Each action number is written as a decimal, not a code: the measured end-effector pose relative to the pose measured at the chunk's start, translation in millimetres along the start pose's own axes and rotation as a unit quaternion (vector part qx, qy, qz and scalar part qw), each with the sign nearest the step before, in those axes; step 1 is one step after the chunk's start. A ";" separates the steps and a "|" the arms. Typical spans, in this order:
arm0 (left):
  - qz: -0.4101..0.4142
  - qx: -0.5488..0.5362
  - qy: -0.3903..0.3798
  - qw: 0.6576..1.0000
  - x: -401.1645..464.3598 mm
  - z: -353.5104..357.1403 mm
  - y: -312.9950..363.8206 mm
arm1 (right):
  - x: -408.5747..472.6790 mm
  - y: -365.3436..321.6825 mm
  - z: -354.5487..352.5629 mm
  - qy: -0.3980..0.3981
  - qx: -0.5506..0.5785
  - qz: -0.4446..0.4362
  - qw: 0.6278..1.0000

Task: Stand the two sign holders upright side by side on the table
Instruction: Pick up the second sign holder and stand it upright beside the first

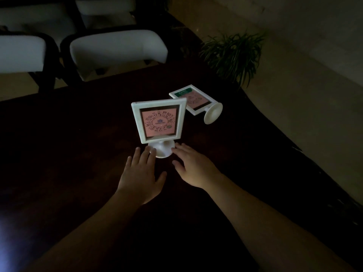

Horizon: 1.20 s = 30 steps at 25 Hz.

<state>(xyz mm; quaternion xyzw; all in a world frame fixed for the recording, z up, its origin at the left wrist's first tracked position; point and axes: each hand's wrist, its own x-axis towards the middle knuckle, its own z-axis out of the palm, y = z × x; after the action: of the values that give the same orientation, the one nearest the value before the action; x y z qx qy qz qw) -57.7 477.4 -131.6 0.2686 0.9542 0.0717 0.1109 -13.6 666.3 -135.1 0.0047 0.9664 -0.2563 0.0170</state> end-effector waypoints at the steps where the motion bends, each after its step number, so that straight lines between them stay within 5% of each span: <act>1: 0.019 -0.010 0.030 0.999 -1.1 -4.2 6.8 | 1.1 4.2 -10.9 0.029 0.003 0.012 0.999; 5: 0.125 -0.135 0.103 0.978 8.2 -19.6 53.8 | 10.1 27.7 -61.9 0.142 0.044 0.098 0.984; 9: 0.018 -0.368 0.009 0.930 51.0 -32.2 108.2 | 29.1 52.8 -103.6 0.193 0.125 0.221 0.948; 13: -0.015 -0.419 -0.014 0.908 95.5 -43.4 144.4 | 60.4 81.1 -129.8 0.228 0.171 0.292 0.913; 18: 0.019 -0.311 0.075 0.947 130.0 -47.3 147.1 | 82.7 100.6 -142.5 0.125 0.014 0.140 0.982; 22: 0.036 -0.274 0.077 0.958 137.4 -48.0 148.1 | 89.8 103.5 -136.2 0.083 -0.092 0.058 0.991; 30: -0.184 -0.448 0.053 0.874 155.8 -56.9 159.8 | 32.5 119.1 -125.5 0.168 -0.119 -0.042 0.978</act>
<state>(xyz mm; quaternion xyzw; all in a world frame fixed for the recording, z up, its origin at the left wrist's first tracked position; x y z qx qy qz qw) -122.0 690.4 -72.3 0.0060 0.8566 0.4836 0.1802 -47.8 831.9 -86.2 0.0046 0.9784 -0.1358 -0.1559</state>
